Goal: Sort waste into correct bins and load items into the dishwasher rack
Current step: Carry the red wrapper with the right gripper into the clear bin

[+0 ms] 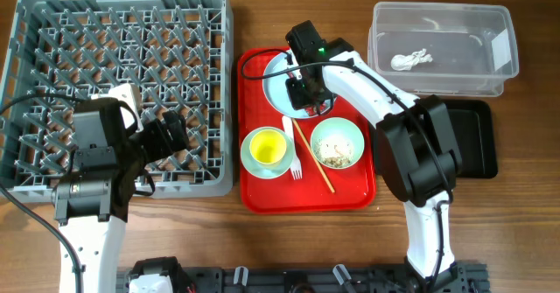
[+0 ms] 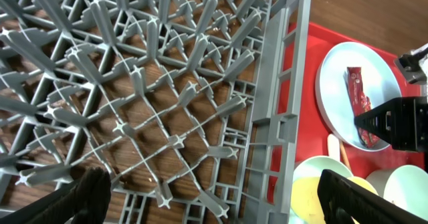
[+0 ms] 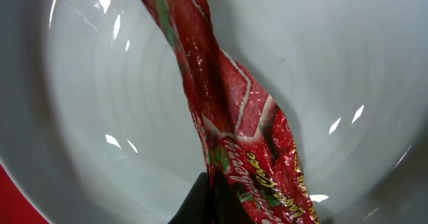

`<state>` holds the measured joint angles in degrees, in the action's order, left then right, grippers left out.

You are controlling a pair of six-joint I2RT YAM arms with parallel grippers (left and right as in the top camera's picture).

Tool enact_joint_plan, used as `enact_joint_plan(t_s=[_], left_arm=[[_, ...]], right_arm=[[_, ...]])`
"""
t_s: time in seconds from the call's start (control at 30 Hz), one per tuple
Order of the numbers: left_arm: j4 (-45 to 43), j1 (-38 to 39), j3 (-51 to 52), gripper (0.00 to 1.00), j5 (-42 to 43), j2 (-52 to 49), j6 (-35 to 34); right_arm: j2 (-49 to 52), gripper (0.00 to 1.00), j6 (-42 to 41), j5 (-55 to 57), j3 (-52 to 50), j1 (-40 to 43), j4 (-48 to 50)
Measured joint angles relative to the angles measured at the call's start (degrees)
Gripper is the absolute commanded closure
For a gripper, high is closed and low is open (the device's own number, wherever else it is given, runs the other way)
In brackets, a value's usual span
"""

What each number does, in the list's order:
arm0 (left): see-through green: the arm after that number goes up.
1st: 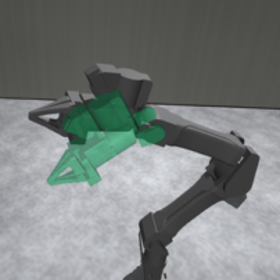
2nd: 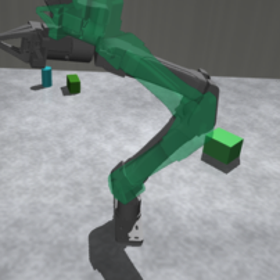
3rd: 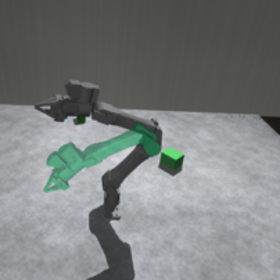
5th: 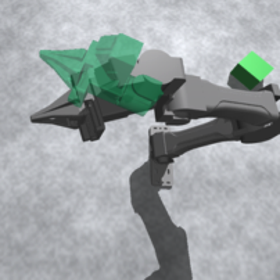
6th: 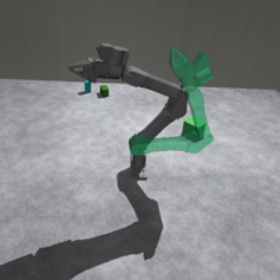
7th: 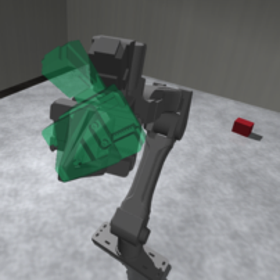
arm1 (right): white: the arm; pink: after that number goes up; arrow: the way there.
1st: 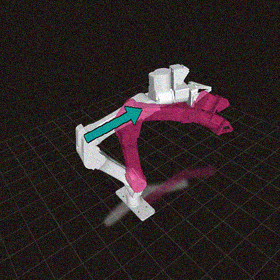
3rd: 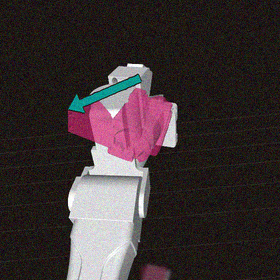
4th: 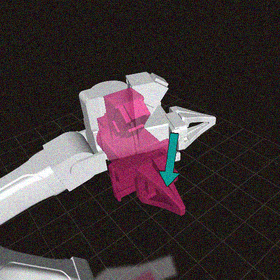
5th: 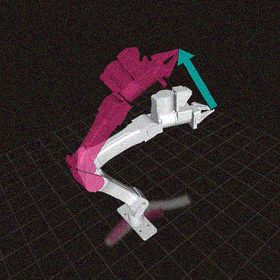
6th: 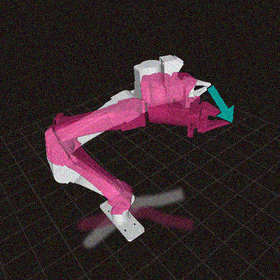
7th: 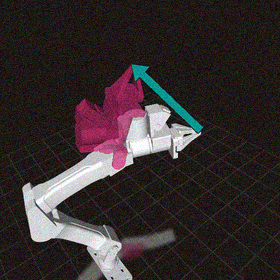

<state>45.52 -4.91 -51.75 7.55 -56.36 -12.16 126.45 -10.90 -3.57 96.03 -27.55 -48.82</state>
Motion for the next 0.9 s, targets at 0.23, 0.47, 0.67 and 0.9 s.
enact_joint_plan(t_s=[0.23, 0.47, 0.67, 0.9], left_arm=[[0.4, 0.0, 0.0, 0.0, 0.0, 0.0, 0.0], [0.3, 0.0, 0.0, 0.0, 0.0, 0.0, 0.0], [0.4, 0.0, 0.0, 0.0, 0.0, 0.0, -0.2], [0.4, 0.0, 0.0, 0.0, 0.0, 0.0, -0.2]], right_arm=[[-13.7, 0.96, -5.6, 4.1, 0.0, 4.9, 2.3], [-21.4, 0.2, -18.5, 10.1, 1.1, 21.5, 3.4], [-21.6, 0.11, -14.3, -0.7, 1.1, 26.2, 7.2], [-28.6, 0.23, -4.1, -14.5, 0.8, 21.6, -13.9]])
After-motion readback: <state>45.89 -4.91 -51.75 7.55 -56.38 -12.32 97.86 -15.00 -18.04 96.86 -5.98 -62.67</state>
